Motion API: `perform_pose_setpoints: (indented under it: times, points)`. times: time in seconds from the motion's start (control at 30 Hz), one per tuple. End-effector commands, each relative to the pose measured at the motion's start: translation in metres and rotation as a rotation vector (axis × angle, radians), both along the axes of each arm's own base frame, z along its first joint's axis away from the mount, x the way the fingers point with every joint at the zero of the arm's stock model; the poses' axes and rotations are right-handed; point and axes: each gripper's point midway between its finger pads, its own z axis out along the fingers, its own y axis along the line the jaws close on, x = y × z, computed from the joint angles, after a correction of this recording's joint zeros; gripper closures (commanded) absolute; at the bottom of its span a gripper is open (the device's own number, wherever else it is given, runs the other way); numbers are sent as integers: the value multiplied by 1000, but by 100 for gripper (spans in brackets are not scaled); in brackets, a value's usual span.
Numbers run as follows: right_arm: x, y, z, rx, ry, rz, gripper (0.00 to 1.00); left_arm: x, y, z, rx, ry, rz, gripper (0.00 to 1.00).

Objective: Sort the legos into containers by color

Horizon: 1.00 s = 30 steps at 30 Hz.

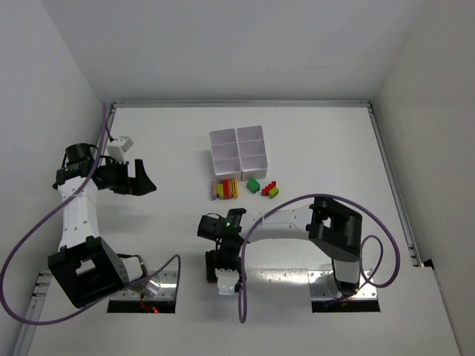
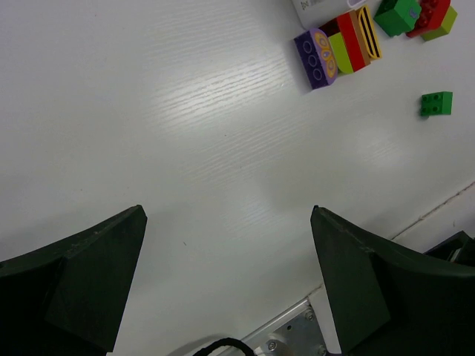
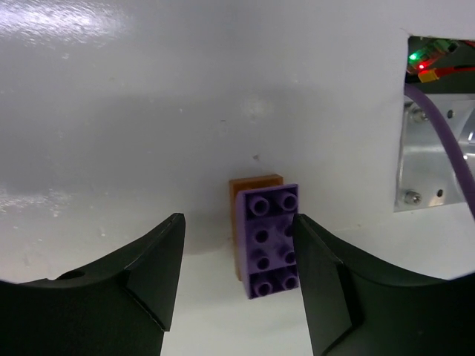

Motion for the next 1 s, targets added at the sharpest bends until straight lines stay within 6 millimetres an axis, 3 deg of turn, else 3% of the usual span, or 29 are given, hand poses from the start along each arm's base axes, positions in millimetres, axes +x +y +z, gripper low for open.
perform_pose_setpoints:
  times: [0.0,0.4,0.5,0.7,0.8,0.93,0.97]
  points:
    - [1,21,14,78,21,38,40,5,-1,14,-14,-54,-7,0]
    - [15,27,2,23,27,41,42,6,1,18,11,-88,-3,0]
    - [19,22,-9,-4,26,47,47,6,1,18,11,-88,-3,0]
    - [22,16,-10,-34,26,59,77,5,1,18,6,-83,3,0]
    - [25,8,7,-43,30,28,92,5,0,21,10,-93,3,0]
    - [38,9,56,-61,119,-245,94,8,-6,39,11,-207,-16,3]
    - [49,10,64,-51,145,-334,94,8,-9,44,5,-238,-23,3]
